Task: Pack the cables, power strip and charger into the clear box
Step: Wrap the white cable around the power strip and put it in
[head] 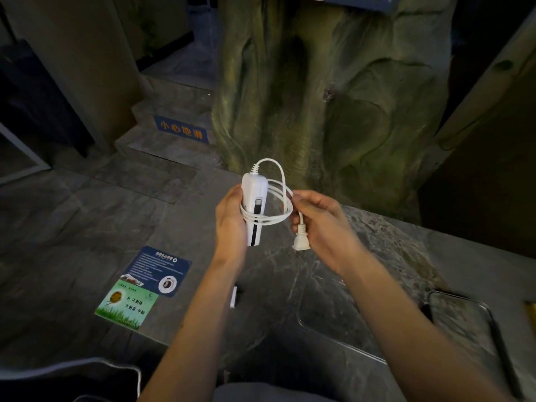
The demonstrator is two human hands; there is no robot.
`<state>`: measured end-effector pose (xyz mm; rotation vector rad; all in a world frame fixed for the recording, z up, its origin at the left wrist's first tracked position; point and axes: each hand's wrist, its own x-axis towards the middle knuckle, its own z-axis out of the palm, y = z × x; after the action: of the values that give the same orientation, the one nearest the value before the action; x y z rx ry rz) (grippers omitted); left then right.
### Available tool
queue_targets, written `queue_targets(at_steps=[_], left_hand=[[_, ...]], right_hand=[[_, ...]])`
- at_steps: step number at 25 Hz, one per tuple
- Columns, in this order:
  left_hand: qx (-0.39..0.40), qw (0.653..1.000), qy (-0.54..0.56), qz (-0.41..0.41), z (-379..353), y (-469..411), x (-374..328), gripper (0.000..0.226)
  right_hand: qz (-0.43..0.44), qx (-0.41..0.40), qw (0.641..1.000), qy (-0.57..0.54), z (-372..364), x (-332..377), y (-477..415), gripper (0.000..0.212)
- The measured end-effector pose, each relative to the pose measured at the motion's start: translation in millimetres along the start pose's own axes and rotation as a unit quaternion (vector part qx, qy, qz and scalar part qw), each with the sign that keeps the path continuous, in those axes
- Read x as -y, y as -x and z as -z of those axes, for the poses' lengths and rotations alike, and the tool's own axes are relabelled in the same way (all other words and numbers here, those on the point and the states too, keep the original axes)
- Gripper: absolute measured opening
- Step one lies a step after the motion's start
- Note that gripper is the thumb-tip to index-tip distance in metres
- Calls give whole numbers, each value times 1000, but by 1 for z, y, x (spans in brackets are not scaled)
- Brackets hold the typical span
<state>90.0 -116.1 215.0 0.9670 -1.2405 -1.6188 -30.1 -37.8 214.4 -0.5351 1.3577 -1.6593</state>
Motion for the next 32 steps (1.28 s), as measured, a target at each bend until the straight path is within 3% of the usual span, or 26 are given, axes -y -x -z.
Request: queue_targets(at_steps=[2, 3, 6, 7, 8, 12, 15, 20, 26, 32], left_hand=[[-27, 1000, -5, 5, -5, 2, -2, 43], [-28, 999, -17, 1, -5, 3, -2, 44], [-9, 998, -52, -15, -4, 8, -1, 44], [0, 998, -53, -13, -5, 10, -2, 45], [11, 999, -52, -13, -6, 11, -2, 47], [46, 998, -43, -18, -16, 12, -2, 38], [55, 998, -41, -11, -20, 11, -2, 38], [92, 995, -26, -12, -36, 13, -8, 51], [100, 995, -12, -20, -43, 7, -12, 37], [116, 993, 12, -19, -50, 4, -10, 37]], right_hand=[[17, -38, 995, 89, 3, 0, -2, 17], [45, -58, 978, 195, 6, 2, -2, 14], [151, -96, 842, 509, 18, 10, -5, 10], [153, -97, 820, 542, 20, 15, -4, 10], [142, -97, 822, 542, 23, 17, -3, 11], [117, -111, 876, 454, 31, 20, -2, 24], [112, -113, 944, 290, 31, 19, -3, 21], [79, -130, 985, 84, 31, 21, 0, 24], [-3, -79, 987, -140, 31, 27, 1, 22], [-103, -61, 940, -320, 27, 22, 0, 21]])
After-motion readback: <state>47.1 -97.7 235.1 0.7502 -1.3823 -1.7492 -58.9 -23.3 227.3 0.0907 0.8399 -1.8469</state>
